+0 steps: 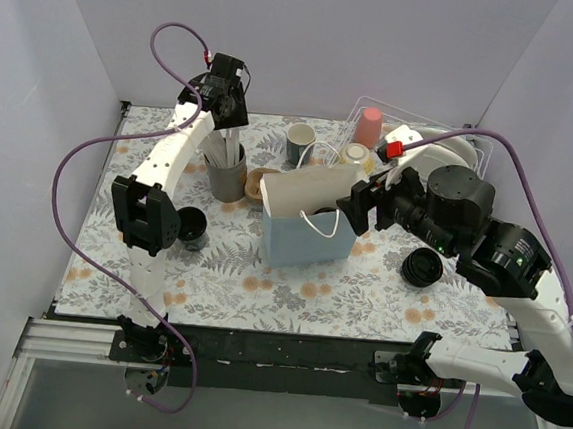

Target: Pack the takeout coffee

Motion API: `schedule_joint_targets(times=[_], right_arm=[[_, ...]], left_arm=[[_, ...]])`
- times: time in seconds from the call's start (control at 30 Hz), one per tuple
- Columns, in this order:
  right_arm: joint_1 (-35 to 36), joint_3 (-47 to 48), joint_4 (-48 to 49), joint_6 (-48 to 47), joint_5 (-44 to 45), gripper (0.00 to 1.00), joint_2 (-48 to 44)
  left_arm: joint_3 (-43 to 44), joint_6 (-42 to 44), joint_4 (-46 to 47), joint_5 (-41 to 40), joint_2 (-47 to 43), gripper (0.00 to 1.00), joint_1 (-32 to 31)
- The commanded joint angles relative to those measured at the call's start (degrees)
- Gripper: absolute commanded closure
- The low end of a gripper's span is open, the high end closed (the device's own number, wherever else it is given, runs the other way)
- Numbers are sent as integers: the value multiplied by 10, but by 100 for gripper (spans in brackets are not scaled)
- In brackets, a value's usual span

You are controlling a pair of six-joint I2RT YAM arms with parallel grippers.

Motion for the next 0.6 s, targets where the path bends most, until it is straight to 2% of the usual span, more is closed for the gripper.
schedule_joint_targets(times=[0.0,0.1,0.3,0.57], right_arm=[[1,7,18,-39,0,18,9],[1,15,13,-49,-2,18,17],[1,14,12,-54,-3,18,19],[1,13,11,-48,-8,18,19]], left_arm=[[-10,6,-6,-22,-38,63,1],[-15,6,-11,-25,-42,63,2],[-16,12,-10,-10,-66,57,4],[-45,9,-11,-5,-80,59,6]])
